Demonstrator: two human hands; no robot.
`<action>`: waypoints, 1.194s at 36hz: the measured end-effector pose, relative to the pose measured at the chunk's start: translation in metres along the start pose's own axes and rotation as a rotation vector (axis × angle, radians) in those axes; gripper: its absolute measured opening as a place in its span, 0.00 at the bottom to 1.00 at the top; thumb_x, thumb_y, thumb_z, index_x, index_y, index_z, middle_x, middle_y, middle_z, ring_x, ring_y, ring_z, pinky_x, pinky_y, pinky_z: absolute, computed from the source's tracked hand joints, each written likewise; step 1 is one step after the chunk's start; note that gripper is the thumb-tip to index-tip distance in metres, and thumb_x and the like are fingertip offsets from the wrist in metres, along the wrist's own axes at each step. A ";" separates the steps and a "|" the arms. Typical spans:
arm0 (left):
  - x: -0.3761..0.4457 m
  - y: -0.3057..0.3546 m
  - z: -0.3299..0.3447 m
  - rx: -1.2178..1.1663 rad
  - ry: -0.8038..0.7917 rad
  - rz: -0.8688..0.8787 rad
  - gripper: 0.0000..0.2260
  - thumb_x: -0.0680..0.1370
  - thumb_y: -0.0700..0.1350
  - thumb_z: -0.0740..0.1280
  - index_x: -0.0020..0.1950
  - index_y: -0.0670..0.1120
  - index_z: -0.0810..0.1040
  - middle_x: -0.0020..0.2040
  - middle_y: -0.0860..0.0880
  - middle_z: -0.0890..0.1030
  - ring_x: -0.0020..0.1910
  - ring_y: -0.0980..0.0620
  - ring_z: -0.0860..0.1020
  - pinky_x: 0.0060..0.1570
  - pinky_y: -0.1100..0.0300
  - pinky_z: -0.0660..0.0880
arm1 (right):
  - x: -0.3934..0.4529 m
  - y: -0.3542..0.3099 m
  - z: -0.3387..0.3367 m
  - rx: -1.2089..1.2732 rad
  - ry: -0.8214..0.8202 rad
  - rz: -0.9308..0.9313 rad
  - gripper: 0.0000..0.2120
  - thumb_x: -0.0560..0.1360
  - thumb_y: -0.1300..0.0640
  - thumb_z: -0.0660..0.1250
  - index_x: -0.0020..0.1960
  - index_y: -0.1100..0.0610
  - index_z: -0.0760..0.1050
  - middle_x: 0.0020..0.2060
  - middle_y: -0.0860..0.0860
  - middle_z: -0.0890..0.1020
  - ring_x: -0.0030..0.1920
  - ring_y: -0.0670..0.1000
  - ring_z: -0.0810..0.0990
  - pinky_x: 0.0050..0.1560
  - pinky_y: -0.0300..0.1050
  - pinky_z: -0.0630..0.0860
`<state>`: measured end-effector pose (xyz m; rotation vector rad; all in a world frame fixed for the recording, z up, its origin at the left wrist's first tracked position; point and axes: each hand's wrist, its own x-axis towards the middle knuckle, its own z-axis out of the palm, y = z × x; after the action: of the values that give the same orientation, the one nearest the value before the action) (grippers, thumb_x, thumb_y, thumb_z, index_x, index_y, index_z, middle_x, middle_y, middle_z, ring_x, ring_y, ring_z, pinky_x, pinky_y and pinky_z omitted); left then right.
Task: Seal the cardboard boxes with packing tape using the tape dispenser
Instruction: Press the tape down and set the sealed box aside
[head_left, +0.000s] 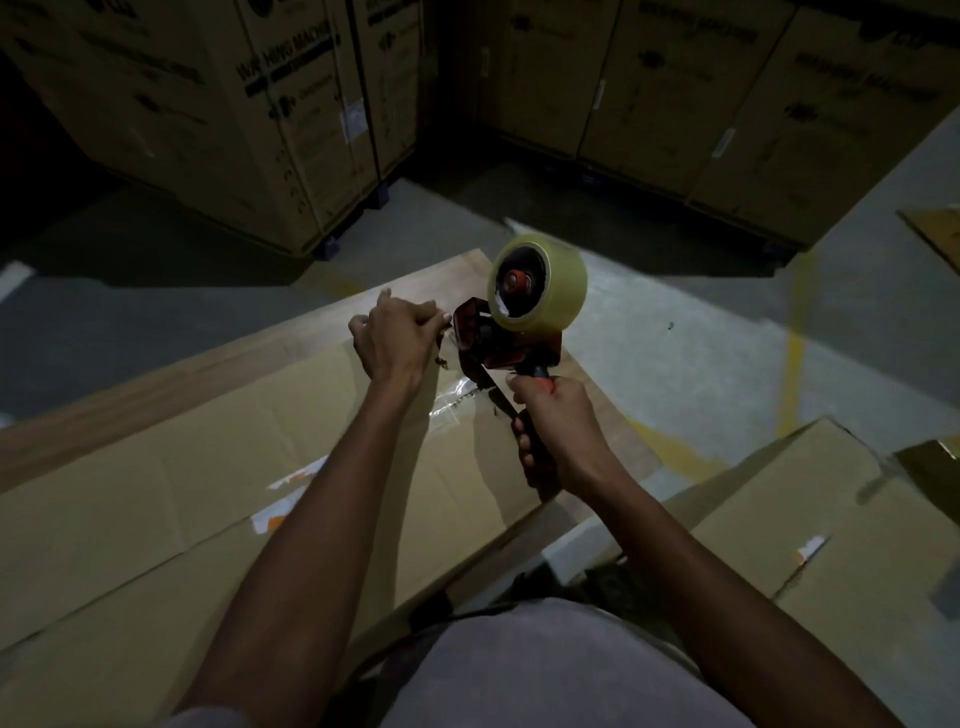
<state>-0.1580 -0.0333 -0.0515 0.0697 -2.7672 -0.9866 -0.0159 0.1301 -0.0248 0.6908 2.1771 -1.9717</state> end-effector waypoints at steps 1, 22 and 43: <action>-0.001 -0.001 0.001 0.038 0.001 0.009 0.08 0.77 0.54 0.72 0.52 0.53 0.88 0.55 0.44 0.86 0.73 0.46 0.71 0.67 0.45 0.61 | 0.000 -0.001 -0.001 0.001 -0.006 0.002 0.15 0.79 0.46 0.67 0.40 0.55 0.76 0.27 0.51 0.77 0.27 0.52 0.74 0.27 0.45 0.72; 0.011 0.005 -0.003 0.349 -0.109 0.084 0.14 0.80 0.60 0.66 0.58 0.55 0.86 0.60 0.49 0.83 0.74 0.50 0.69 0.77 0.38 0.43 | -0.024 0.008 -0.022 -0.198 0.036 -0.036 0.15 0.73 0.43 0.67 0.31 0.48 0.74 0.25 0.48 0.75 0.26 0.51 0.73 0.32 0.47 0.70; -0.043 0.015 0.006 0.232 -0.137 0.097 0.11 0.82 0.50 0.66 0.58 0.50 0.86 0.62 0.45 0.83 0.77 0.49 0.66 0.79 0.43 0.44 | -0.031 0.022 -0.025 -0.214 0.062 -0.040 0.15 0.79 0.48 0.66 0.38 0.56 0.73 0.26 0.52 0.74 0.22 0.50 0.71 0.23 0.42 0.67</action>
<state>-0.1167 -0.0131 -0.0534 -0.1007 -2.9663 -0.6674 0.0259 0.1475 -0.0290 0.6879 2.4098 -1.7203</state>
